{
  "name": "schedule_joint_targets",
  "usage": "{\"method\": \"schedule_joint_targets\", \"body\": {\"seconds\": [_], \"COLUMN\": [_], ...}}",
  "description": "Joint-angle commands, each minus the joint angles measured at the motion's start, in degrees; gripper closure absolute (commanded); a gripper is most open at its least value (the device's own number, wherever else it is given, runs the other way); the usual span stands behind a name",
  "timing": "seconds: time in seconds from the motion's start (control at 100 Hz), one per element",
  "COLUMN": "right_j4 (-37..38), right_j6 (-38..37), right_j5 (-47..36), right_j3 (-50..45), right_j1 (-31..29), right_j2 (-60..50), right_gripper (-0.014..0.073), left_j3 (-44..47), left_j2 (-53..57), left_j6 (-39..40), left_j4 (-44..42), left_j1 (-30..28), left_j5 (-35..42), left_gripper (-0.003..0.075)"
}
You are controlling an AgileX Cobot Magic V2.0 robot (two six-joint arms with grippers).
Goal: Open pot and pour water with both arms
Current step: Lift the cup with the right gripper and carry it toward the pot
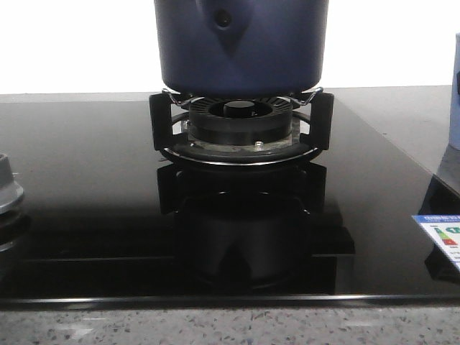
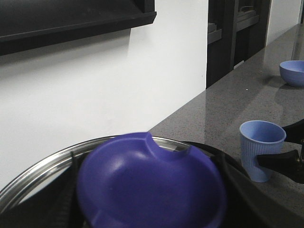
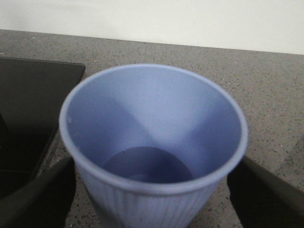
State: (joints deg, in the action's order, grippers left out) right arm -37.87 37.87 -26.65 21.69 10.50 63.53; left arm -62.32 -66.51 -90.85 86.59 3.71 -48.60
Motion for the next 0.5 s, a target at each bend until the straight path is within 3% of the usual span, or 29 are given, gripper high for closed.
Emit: {"method": "schedule_joint_targets", "body": {"seconds": [0.0, 0.34, 0.49], "right_j4": [0.18, 0.16, 3.68], "right_j6": [-0.18, -4.71, -7.88], "right_j5": [-4.82, -11.99, -14.94], "right_j3": [1.91, 1.91, 1.91], "right_j1": [0.07, 0.07, 0.07], "right_j2": [0.06, 4.43, 6.16], "right_gripper": [0.0008, 0.0008, 0.0008], "left_j3": [-1.77, -1.77, -1.77], "left_j2": [1.46, 1.46, 1.46], "left_j6": [0.54, 0.54, 0.54], "left_j4": [5.69, 5.69, 5.69], "left_j1": [0.44, 0.44, 0.44], "left_j5": [-0.12, -0.12, -0.12], "left_gripper": [0.0468, 0.0468, 0.0468]}}
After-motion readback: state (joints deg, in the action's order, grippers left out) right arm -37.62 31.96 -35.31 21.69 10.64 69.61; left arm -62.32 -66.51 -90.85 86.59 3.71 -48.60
